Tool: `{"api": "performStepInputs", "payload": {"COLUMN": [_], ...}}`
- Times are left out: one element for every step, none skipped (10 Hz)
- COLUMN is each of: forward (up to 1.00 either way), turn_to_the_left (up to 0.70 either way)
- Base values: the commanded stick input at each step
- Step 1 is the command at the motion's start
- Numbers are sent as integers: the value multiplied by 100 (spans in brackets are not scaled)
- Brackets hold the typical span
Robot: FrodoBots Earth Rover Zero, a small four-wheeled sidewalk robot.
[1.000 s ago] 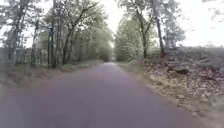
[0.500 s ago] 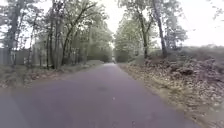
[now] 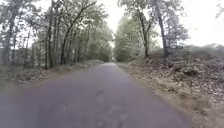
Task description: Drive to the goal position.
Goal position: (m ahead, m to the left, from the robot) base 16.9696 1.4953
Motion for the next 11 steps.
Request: {"api": "performStepInputs", "payload": {"forward": [70, 70, 70, 70, 70, 70, 70, 70, 70, 70, 70], "turn_to_the_left": [0, 0, 0, 0, 0, 0, 0, 0, 0, 0, 0]}}
